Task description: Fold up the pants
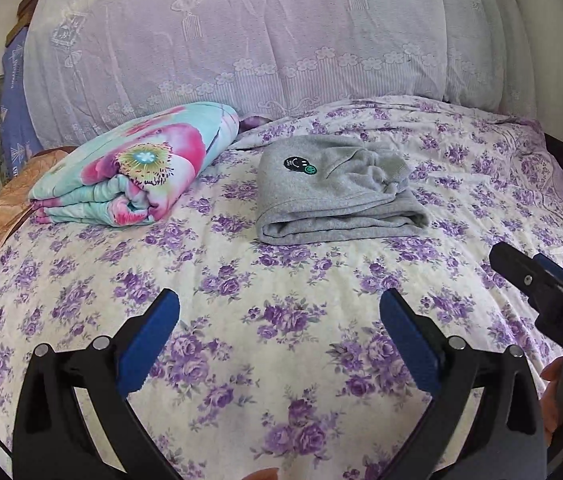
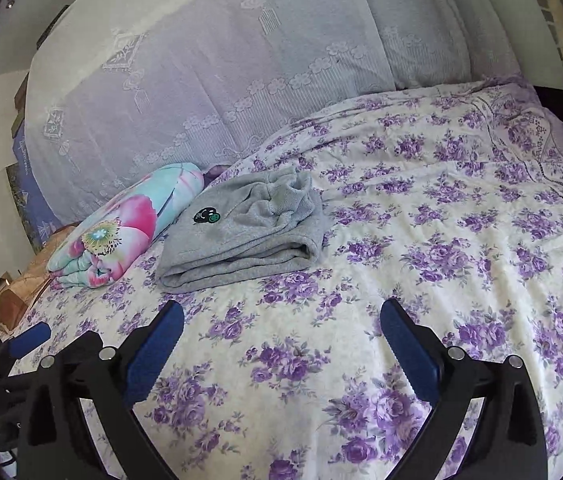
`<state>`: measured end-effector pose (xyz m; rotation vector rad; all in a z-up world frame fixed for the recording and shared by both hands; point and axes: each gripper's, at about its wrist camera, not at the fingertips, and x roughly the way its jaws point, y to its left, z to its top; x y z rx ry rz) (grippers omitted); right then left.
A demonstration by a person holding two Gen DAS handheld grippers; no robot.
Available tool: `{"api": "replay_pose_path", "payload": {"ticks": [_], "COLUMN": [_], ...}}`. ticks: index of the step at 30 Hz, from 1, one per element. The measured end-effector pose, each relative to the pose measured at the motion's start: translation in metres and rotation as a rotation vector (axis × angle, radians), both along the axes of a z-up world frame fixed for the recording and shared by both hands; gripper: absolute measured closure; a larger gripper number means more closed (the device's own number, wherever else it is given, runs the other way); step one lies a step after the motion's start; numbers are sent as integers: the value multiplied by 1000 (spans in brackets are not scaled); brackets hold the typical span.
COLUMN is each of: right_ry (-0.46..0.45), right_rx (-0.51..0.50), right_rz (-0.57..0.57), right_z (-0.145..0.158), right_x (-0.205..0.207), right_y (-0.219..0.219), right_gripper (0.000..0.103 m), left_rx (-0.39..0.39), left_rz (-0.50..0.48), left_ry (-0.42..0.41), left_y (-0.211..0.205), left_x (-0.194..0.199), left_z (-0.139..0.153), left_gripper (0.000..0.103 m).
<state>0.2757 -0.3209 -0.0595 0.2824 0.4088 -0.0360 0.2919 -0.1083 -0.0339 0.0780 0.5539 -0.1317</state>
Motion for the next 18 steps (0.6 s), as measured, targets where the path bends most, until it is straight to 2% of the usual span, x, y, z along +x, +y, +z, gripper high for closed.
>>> {"api": "replay_pose_path", "payload": {"ticks": [8, 13, 18], "right_ry": [13, 29, 32], "right_rx": [43, 42, 37], "right_rz": [27, 44, 47], "right_z": [-2, -5, -5], "right_x": [5, 8, 8], "right_y": [-3, 0, 2], "right_gripper": [4, 4, 4], "left_rx": [-75, -38, -42], "left_rz": [-26, -29, -38], "left_ry": [27, -5, -11], "left_y": [11, 6, 5], "left_x": [1, -3, -5], "left_z": [1, 1, 2], "left_gripper": [5, 5, 5]}}
